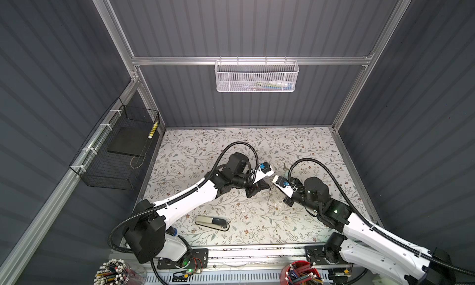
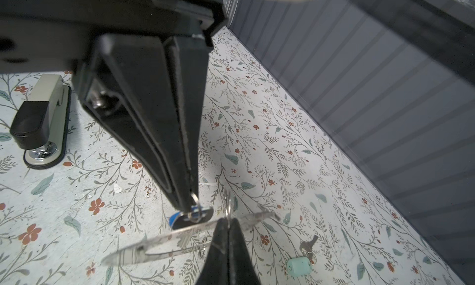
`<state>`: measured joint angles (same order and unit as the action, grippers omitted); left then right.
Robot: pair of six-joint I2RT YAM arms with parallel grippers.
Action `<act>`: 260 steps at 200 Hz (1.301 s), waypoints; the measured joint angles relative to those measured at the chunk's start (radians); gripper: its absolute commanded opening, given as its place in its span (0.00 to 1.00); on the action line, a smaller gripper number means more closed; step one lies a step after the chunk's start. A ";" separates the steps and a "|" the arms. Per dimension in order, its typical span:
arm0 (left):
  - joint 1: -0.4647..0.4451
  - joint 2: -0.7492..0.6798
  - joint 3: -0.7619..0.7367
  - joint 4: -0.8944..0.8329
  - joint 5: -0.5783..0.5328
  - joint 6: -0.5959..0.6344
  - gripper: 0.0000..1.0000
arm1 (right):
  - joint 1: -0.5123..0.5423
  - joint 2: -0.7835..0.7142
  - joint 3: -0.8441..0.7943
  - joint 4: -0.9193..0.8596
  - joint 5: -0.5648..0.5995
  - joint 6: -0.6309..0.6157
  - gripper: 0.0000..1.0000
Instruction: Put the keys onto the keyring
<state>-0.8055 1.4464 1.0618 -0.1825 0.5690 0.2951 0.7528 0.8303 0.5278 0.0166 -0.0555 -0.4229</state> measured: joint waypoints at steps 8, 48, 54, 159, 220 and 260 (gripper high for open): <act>0.000 0.003 0.005 0.000 0.000 -0.002 0.00 | 0.002 0.000 -0.001 0.000 0.000 -0.001 0.00; 0.000 0.003 0.012 0.000 0.000 -0.011 0.00 | 0.004 0.000 -0.011 0.004 0.001 -0.008 0.00; 0.000 0.003 0.013 -0.001 -0.001 -0.011 0.00 | 0.005 0.000 -0.012 0.004 0.001 -0.008 0.00; -0.001 0.035 0.050 -0.050 -0.060 -0.040 0.00 | 0.008 -0.013 -0.021 0.006 0.002 -0.027 0.00; -0.004 0.035 0.050 -0.060 -0.086 -0.067 0.00 | 0.008 -0.013 -0.024 -0.001 0.002 -0.027 0.00; -0.003 0.038 0.050 -0.063 -0.058 -0.080 0.00 | 0.008 -0.035 -0.048 0.017 0.002 -0.024 0.00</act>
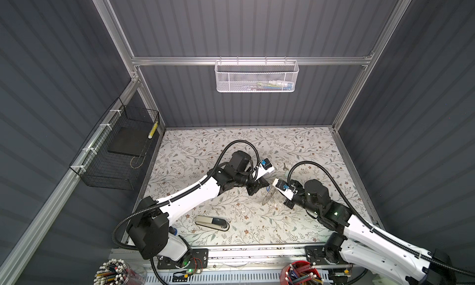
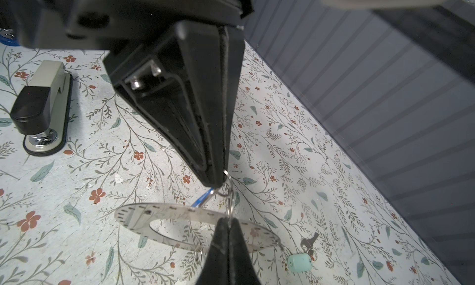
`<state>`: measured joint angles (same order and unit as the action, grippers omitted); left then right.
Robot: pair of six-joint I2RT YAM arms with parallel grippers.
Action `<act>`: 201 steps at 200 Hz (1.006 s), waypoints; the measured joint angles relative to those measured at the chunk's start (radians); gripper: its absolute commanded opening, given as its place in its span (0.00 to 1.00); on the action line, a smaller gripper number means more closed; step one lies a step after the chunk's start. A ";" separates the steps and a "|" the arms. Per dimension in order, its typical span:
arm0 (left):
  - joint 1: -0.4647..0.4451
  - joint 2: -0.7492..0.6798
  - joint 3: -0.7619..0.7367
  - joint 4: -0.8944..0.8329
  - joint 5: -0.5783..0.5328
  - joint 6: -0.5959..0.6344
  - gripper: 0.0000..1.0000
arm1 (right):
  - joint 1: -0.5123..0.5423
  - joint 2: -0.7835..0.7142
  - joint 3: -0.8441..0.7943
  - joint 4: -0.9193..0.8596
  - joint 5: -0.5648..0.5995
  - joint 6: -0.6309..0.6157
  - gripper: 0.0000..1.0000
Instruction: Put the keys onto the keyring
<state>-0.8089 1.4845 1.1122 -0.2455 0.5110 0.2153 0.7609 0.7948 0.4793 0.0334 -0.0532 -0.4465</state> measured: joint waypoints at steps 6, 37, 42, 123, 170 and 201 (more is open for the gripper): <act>0.000 0.005 0.001 -0.001 0.011 -0.002 0.00 | 0.000 -0.008 -0.007 0.005 0.000 0.001 0.00; 0.000 0.057 0.035 -0.024 0.070 -0.007 0.06 | 0.000 -0.031 -0.034 0.027 0.001 0.002 0.00; 0.000 0.063 0.039 -0.029 0.076 -0.007 0.08 | 0.000 -0.033 -0.038 0.030 0.001 0.002 0.00; 0.012 -0.036 -0.016 -0.037 0.032 0.032 0.53 | -0.002 -0.042 -0.068 0.141 -0.059 0.018 0.00; 0.013 -0.167 -0.085 0.027 0.041 0.119 0.53 | -0.014 -0.032 -0.070 0.190 -0.117 0.031 0.00; 0.013 -0.178 -0.105 0.059 0.067 0.164 0.43 | -0.023 -0.023 -0.070 0.218 -0.170 0.042 0.00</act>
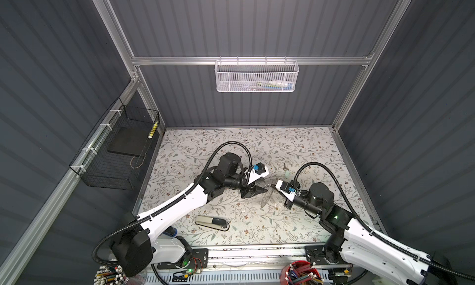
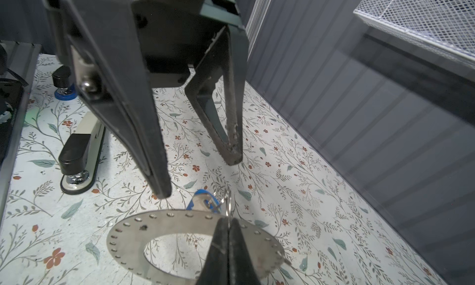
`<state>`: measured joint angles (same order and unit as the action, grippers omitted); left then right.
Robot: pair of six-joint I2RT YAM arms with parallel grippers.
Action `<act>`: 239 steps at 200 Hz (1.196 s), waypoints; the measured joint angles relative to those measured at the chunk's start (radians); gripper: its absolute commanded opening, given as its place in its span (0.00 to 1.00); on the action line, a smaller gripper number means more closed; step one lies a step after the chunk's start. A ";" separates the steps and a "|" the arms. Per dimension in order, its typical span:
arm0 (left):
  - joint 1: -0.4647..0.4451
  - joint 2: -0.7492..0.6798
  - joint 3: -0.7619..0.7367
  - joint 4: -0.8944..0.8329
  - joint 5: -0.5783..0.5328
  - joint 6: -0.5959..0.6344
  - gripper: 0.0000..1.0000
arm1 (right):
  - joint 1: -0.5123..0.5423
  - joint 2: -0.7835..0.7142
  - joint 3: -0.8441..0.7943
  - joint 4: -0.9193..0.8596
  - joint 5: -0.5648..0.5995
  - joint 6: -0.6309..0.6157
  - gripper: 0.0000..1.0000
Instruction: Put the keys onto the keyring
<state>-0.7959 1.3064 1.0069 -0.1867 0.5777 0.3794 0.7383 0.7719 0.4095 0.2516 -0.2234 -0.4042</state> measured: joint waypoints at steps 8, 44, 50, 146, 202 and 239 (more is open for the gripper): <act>0.000 0.000 0.000 0.002 0.006 0.011 0.39 | -0.001 0.003 0.000 0.006 -0.015 0.003 0.00; 0.000 0.000 0.000 0.008 0.029 0.048 0.31 | -0.003 0.004 0.000 0.027 -0.084 0.011 0.00; 0.000 0.000 0.000 0.008 0.030 0.053 0.31 | -0.004 0.004 0.000 0.030 -0.094 0.012 0.00; 0.000 -0.001 -0.010 0.006 0.048 0.105 0.32 | -0.008 0.011 0.000 0.035 -0.163 0.019 0.00; 0.000 -0.056 -0.021 -0.028 0.025 0.146 0.33 | -0.014 0.008 0.000 0.038 -0.183 0.026 0.00; 0.000 -0.071 -0.021 -0.055 0.025 0.177 0.30 | -0.017 0.008 0.000 0.038 -0.201 0.030 0.00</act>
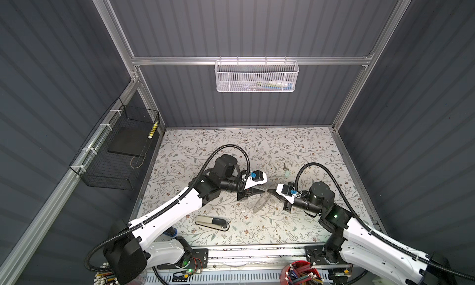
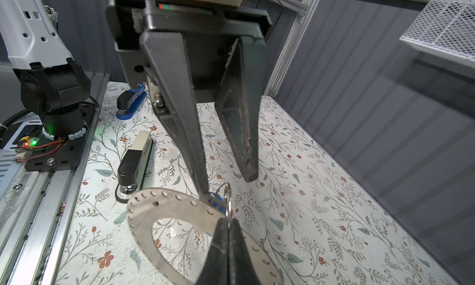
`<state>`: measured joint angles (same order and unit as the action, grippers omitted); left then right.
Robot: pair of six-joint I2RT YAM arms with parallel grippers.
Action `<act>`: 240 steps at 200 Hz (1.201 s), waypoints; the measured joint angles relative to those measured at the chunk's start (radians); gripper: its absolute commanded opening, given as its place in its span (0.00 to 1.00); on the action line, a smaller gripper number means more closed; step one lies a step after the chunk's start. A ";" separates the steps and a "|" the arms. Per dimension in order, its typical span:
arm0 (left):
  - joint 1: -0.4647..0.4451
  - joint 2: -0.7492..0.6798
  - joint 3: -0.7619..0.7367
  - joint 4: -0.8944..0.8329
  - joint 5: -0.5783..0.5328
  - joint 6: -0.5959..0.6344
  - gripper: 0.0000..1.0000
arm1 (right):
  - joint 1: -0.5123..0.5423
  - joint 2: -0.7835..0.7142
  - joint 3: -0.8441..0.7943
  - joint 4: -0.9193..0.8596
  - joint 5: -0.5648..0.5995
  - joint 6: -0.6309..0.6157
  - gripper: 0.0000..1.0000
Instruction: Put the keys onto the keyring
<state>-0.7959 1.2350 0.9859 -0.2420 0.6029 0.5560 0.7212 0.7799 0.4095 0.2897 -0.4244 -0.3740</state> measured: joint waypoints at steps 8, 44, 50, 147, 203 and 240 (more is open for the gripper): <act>0.000 0.000 0.000 -0.010 0.000 0.004 0.30 | -0.001 0.000 0.000 0.000 -0.003 0.000 0.00; 0.000 0.014 0.001 -0.033 0.003 0.022 0.27 | -0.001 0.000 0.000 0.000 -0.019 0.000 0.00; 0.000 0.019 0.001 -0.034 0.004 0.025 0.27 | -0.001 0.000 0.000 0.000 -0.021 0.000 0.00; 0.000 0.044 0.008 -0.044 0.028 0.041 0.32 | -0.001 0.000 0.000 0.000 -0.034 0.000 0.00; 0.000 0.009 0.008 -0.054 0.015 0.044 0.27 | -0.001 0.000 0.000 0.000 -0.040 0.000 0.00; 0.000 0.009 0.008 -0.055 0.015 0.044 0.28 | -0.001 0.000 0.000 0.000 -0.042 0.000 0.00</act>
<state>-0.7959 1.2442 0.9939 -0.2966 0.6182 0.5999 0.7204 0.7799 0.4095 0.2893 -0.4660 -0.3740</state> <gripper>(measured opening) 0.275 0.047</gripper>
